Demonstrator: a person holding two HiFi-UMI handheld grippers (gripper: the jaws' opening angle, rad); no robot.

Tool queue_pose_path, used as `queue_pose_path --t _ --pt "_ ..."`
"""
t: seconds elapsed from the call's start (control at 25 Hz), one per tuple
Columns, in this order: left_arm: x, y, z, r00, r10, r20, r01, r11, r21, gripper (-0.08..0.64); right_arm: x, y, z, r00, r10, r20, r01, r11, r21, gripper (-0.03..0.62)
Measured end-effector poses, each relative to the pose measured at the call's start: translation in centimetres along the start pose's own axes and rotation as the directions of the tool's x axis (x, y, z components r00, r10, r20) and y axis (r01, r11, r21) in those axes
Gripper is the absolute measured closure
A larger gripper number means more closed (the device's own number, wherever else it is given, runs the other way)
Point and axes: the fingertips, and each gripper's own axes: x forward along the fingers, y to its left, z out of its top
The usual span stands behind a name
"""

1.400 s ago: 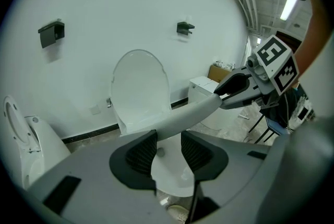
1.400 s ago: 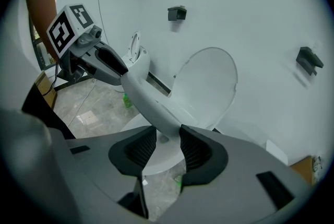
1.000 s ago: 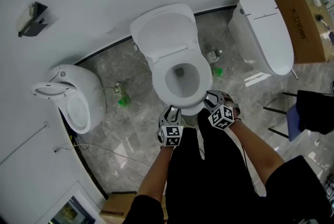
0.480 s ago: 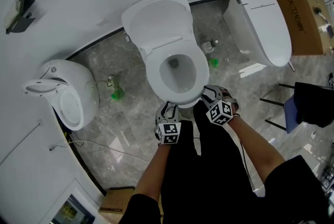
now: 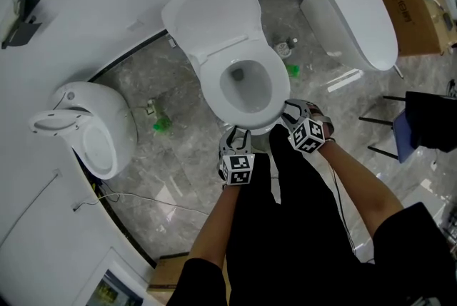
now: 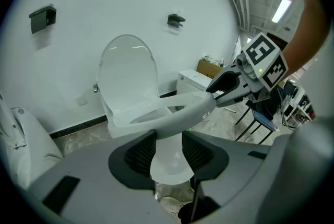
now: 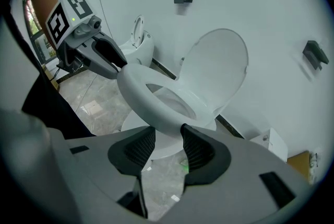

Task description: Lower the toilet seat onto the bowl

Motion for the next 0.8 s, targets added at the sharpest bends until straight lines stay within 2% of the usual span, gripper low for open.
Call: queue_pose_path --t 0.4,0.8 --pt "-0.1 -0.2 -0.8 0.999 -0.041 0.005 0.041 0.998 0.052 0.397 0.3 0.5 -0.7 0.996 -0.037 -0.082 0.042 0.997 0.057 0.428" --pt "0.5 -0.9 -1.7 1.000 -0.004 0.003 0.004 0.999 0.032 0.396 0.7 1.1 -1.8 0.999 -0.022 -0.035 0.026 0.993 0.120 0.428"
